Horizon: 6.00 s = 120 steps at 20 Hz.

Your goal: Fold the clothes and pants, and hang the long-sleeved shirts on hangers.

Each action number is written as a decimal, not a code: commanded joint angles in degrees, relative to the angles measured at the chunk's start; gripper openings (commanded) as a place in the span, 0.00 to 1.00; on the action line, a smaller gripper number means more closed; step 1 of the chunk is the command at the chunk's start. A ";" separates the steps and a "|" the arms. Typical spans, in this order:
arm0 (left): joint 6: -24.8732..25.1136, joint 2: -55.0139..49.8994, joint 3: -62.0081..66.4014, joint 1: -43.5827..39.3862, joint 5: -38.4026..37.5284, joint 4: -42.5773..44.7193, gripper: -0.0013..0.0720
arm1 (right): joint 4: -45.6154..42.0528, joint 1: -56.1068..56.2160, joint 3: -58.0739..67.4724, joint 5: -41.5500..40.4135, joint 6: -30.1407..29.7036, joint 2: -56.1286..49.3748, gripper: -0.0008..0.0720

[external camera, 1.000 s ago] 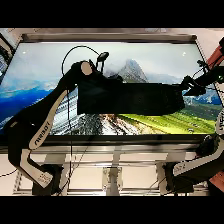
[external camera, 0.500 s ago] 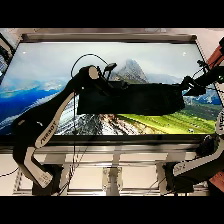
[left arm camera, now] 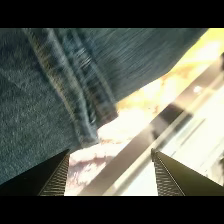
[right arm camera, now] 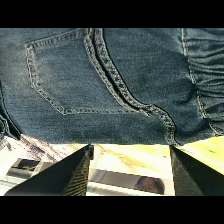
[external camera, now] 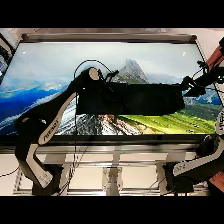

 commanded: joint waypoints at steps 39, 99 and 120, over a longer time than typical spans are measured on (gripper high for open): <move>5.81 4.44 -23.43 29.46 10.78 1.57 0.08 | 1.60 3.10 -1.62 -1.14 -8.11 13.81 0.75; 8.72 12.66 -9.18 -0.20 19.52 -12.11 0.81 | 2.43 13.86 -1.62 -5.75 -5.84 13.57 0.76; -11.04 38.03 -43.12 9.25 4.11 41.35 0.81 | 2.23 37.51 -1.07 -22.51 -14.56 -11.91 0.97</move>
